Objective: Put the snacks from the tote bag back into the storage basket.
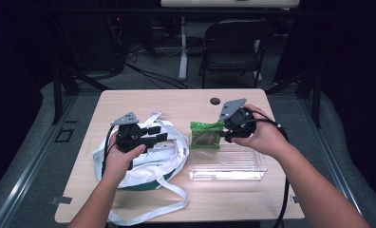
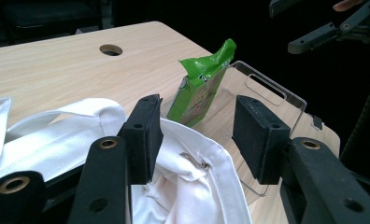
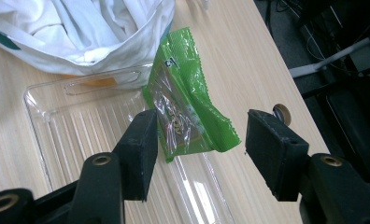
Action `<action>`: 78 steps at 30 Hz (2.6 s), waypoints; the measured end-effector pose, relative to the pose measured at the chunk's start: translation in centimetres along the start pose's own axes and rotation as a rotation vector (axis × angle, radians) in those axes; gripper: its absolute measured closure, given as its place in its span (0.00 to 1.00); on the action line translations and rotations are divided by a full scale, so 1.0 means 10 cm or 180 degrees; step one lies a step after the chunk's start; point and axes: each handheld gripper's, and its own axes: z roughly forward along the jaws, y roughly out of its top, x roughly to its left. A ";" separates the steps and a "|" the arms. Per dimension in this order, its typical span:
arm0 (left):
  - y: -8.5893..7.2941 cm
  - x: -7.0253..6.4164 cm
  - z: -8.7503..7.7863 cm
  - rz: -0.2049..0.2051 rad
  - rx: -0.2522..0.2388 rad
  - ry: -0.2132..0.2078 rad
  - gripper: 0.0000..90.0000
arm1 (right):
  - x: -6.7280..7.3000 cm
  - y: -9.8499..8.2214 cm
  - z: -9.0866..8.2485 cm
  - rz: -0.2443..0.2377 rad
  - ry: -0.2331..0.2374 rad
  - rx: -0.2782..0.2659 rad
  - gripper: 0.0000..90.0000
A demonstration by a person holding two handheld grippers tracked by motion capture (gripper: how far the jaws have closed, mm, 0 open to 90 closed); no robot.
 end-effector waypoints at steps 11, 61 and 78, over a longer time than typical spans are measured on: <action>0.00 0.01 0.00 -0.0025 -0.0012 0.0011 0.58 | 0.07 -0.16 0.02 0.0313 -0.0029 -0.0183 0.48; -0.05 0.07 0.02 -0.0007 0.0090 0.0182 0.56 | 0.76 -1.16 0.05 0.1430 -0.0502 -0.1121 0.48; -0.06 0.09 -0.01 -0.0026 0.0062 0.0231 0.53 | 0.95 -1.26 0.20 0.1607 -0.0508 -0.1232 0.55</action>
